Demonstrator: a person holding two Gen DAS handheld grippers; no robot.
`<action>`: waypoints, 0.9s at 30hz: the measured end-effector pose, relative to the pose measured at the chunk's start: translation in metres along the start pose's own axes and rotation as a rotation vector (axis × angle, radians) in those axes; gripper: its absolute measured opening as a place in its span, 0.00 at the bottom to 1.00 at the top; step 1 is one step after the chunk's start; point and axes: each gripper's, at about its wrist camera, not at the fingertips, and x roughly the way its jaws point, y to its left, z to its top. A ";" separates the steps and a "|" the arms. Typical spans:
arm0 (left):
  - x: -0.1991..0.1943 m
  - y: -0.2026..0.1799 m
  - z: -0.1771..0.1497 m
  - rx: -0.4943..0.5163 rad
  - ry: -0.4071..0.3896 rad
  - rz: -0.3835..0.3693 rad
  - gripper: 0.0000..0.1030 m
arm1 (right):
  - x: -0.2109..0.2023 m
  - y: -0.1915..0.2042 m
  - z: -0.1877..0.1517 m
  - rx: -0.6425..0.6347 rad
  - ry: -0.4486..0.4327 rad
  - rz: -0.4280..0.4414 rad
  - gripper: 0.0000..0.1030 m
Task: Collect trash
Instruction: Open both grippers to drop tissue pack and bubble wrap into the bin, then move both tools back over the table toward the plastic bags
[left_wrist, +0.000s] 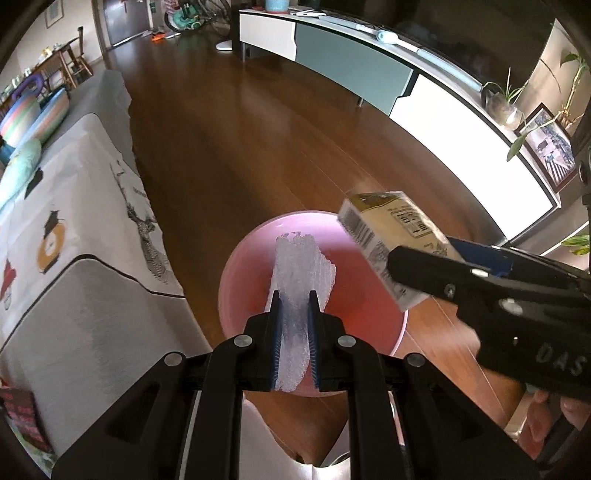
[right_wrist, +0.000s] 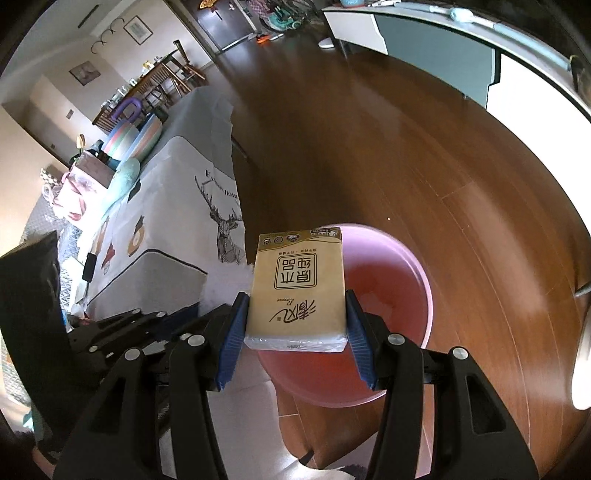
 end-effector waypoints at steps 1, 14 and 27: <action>0.001 0.000 0.000 -0.002 0.001 -0.002 0.12 | 0.001 0.000 -0.001 0.000 0.004 0.009 0.50; -0.041 0.003 -0.011 0.006 -0.044 0.003 0.55 | -0.028 0.016 -0.003 -0.015 -0.079 0.000 0.83; -0.157 0.066 -0.077 -0.073 -0.163 0.059 0.55 | -0.075 0.126 -0.045 -0.212 -0.203 0.092 0.91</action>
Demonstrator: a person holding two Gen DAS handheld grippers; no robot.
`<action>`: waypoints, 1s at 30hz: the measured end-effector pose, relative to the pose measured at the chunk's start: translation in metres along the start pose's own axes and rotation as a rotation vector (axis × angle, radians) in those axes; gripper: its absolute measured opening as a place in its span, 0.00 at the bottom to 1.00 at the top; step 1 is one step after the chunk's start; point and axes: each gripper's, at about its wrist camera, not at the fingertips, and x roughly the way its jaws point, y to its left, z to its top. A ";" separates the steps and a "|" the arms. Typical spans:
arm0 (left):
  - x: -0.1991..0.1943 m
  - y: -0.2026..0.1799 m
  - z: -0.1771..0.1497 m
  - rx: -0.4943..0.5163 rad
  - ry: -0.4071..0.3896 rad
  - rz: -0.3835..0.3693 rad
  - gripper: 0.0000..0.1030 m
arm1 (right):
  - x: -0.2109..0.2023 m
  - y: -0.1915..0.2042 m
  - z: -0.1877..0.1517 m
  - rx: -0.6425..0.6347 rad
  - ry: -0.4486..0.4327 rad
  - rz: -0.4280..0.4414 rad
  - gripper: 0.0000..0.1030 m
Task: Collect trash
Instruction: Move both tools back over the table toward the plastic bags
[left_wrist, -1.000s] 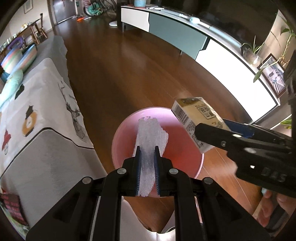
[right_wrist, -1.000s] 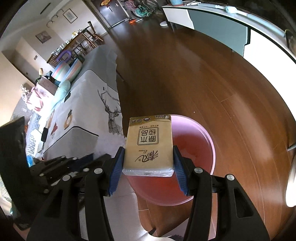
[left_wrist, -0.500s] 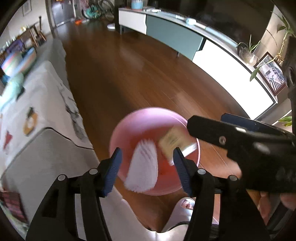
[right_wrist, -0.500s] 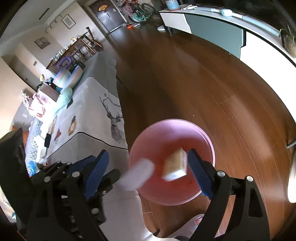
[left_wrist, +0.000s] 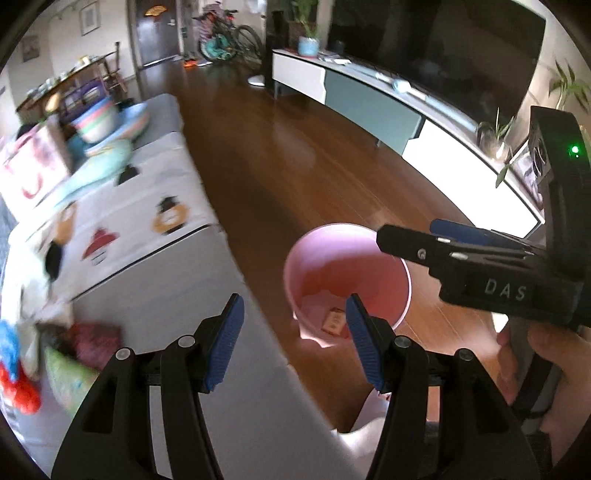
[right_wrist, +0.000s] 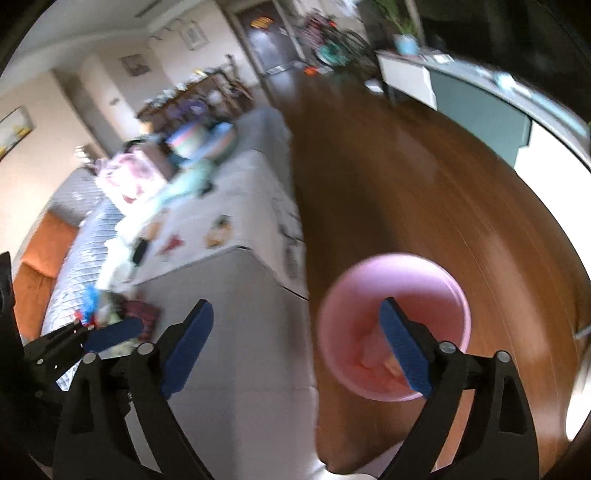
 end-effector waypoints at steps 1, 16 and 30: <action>-0.016 0.011 -0.007 -0.033 -0.021 -0.001 0.55 | -0.004 0.017 -0.001 -0.028 -0.027 0.013 0.92; -0.196 0.181 -0.154 -0.293 -0.218 0.170 0.60 | -0.042 0.207 -0.048 -0.200 -0.163 0.188 0.95; -0.183 0.303 -0.215 -0.500 -0.294 0.260 0.62 | 0.032 0.246 -0.100 -0.368 -0.097 0.186 0.95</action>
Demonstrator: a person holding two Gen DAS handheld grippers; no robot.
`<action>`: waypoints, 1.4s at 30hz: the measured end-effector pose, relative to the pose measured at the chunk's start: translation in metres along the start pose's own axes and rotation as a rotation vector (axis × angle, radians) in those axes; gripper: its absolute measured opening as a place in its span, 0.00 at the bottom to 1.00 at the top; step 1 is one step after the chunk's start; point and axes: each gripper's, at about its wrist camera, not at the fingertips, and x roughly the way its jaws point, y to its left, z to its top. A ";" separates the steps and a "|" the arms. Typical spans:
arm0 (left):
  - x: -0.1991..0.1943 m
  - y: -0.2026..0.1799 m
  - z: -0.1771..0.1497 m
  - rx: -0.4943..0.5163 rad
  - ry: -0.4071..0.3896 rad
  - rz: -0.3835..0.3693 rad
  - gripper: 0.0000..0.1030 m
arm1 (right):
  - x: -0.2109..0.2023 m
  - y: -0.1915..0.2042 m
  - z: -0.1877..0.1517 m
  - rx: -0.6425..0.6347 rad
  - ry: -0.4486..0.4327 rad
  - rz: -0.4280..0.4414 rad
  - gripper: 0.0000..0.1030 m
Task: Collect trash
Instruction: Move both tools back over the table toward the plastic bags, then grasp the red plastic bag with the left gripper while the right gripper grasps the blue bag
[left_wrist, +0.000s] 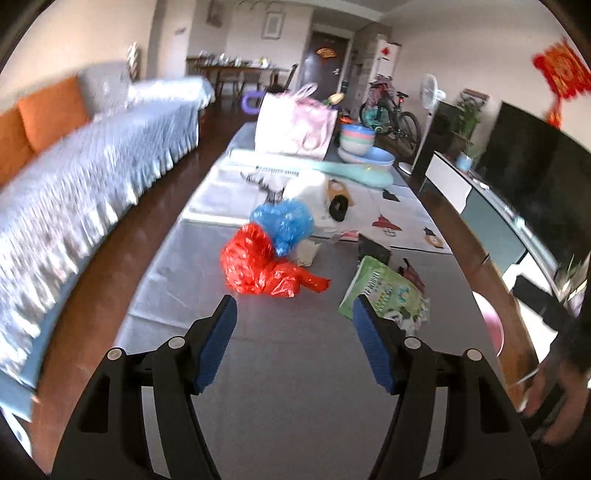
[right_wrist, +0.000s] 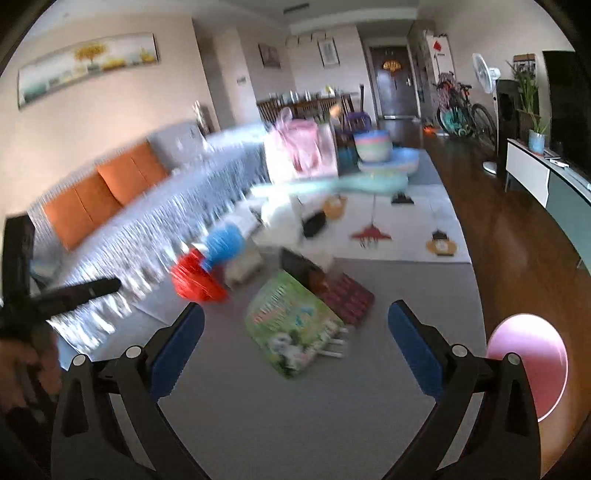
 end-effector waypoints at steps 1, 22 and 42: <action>0.007 0.005 -0.001 -0.009 0.008 -0.005 0.62 | 0.010 -0.003 0.000 0.003 0.007 -0.007 0.95; 0.146 0.042 0.038 -0.044 0.075 0.073 0.78 | 0.125 -0.012 0.027 -0.040 0.118 0.133 0.68; 0.109 0.017 0.018 0.016 0.220 -0.014 0.39 | 0.142 0.015 0.003 -0.099 0.311 0.278 0.00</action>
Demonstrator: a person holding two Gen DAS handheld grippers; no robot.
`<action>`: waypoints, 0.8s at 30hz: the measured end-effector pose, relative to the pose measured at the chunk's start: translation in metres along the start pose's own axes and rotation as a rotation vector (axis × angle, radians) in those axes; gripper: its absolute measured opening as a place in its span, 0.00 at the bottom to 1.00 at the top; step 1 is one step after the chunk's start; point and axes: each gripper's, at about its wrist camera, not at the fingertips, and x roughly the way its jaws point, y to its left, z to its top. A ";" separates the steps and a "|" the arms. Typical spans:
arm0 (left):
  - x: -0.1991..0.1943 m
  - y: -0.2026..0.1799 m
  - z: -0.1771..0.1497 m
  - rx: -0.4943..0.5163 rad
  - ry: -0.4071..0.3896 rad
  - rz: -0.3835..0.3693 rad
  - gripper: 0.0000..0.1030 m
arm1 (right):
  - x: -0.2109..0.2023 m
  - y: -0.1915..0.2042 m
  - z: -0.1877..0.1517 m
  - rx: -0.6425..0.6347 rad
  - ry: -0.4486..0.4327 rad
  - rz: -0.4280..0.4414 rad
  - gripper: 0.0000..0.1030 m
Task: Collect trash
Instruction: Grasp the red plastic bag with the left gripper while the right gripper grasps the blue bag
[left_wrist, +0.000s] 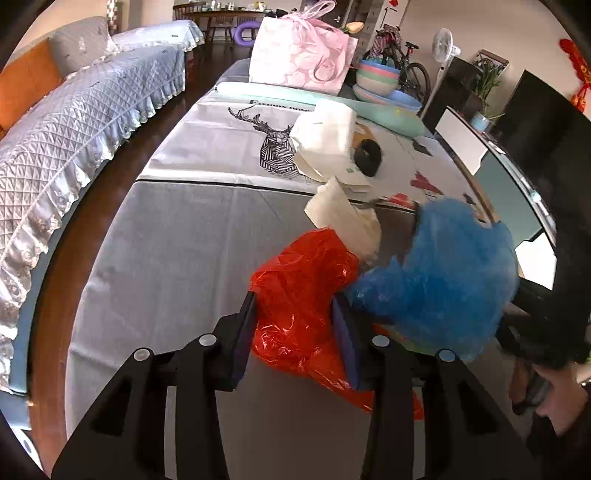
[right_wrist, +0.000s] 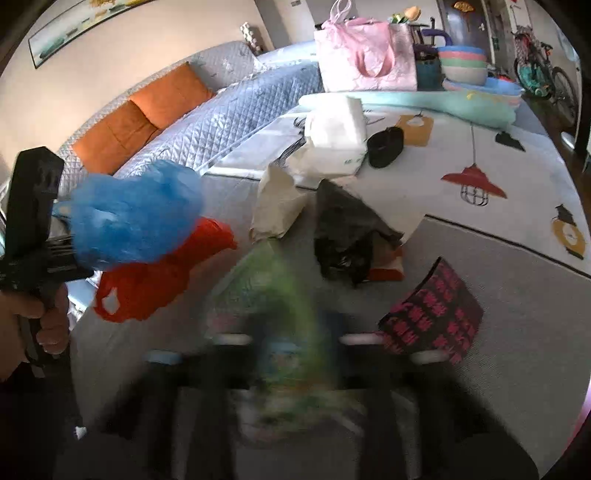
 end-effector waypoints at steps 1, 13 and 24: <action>-0.005 0.001 -0.001 -0.008 -0.003 -0.009 0.39 | -0.003 0.002 0.001 -0.003 -0.013 -0.001 0.00; -0.014 0.002 -0.010 0.019 0.042 0.146 0.38 | -0.031 0.024 -0.016 0.071 -0.111 0.057 0.83; -0.034 -0.039 -0.021 0.147 0.004 0.095 0.39 | -0.042 0.057 -0.002 0.133 -0.171 0.242 0.01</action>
